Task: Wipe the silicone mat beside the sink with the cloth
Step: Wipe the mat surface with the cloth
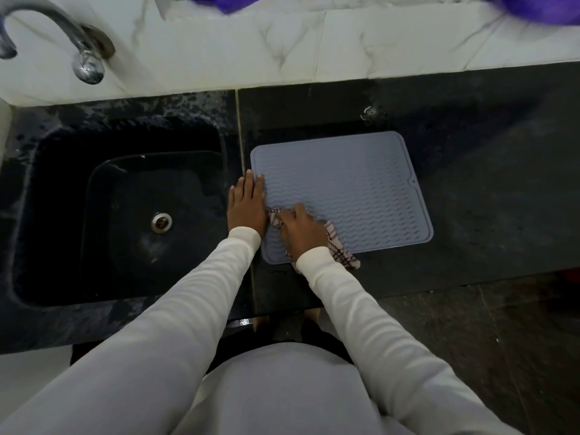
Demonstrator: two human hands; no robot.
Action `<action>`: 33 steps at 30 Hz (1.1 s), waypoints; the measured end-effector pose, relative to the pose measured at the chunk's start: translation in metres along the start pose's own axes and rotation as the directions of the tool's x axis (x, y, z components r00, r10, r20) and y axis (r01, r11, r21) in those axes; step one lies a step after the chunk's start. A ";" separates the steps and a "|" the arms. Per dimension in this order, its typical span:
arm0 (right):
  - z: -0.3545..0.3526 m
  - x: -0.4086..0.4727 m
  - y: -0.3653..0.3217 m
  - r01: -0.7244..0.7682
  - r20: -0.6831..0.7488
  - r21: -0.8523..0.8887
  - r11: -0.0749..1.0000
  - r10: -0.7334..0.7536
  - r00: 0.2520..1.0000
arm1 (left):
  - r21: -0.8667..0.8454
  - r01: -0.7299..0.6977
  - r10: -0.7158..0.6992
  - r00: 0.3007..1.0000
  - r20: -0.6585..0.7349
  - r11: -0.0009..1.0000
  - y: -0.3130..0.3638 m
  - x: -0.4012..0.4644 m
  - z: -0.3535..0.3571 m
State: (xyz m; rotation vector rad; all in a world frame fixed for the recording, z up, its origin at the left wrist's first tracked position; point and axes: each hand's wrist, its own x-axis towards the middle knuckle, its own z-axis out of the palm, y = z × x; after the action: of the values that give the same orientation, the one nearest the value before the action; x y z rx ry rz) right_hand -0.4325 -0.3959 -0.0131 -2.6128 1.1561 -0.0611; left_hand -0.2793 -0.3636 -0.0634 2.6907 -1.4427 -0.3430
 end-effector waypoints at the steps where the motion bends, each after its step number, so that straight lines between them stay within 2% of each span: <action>1: 0.000 0.001 0.006 -0.021 -0.004 0.013 1.000 0.021 1.000 | -0.008 0.001 -0.001 1.000 -0.003 1.000 0.000 0.000 -0.002; 7: -0.010 0.005 0.052 -0.129 -0.027 0.085 0.988 0.132 0.991 | -0.024 -0.008 0.008 1.000 -0.009 1.000 0.002 -0.002 -0.005; 17: -0.044 0.006 0.135 -0.291 -0.011 -0.021 0.957 0.290 0.957 | -0.032 0.007 -0.007 1.000 -0.017 0.999 0.002 -0.001 -0.004; 20: -0.054 0.005 0.174 -0.384 -0.022 -0.042 0.922 0.384 0.923 | -0.041 0.004 -0.005 1.000 -0.023 0.999 0.002 -0.001 -0.004; 26: -0.072 0.007 0.242 -0.565 -0.133 -0.041 0.824 0.556 0.821 | -0.065 0.002 -0.004 1.000 -0.028 0.998 0.001 0.000 -0.003; 28: -0.075 0.010 0.254 -0.607 -0.149 -0.028 0.794 0.597 0.788 | -0.066 0.008 -0.010 0.999 -0.036 0.998 0.002 0.000 -0.001; 33: -0.073 0.020 0.249 -0.632 -0.145 -0.025 0.774 0.623 0.768 | -0.072 0.005 -0.008 0.999 -0.039 0.997 0.002 0.000 0.000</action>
State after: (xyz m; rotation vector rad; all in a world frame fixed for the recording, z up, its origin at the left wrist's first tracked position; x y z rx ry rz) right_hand -0.6095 -0.5872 -0.0124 -2.1533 2.0579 -0.0493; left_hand -0.2808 -0.3650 -0.0628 2.6310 -1.3835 -0.3336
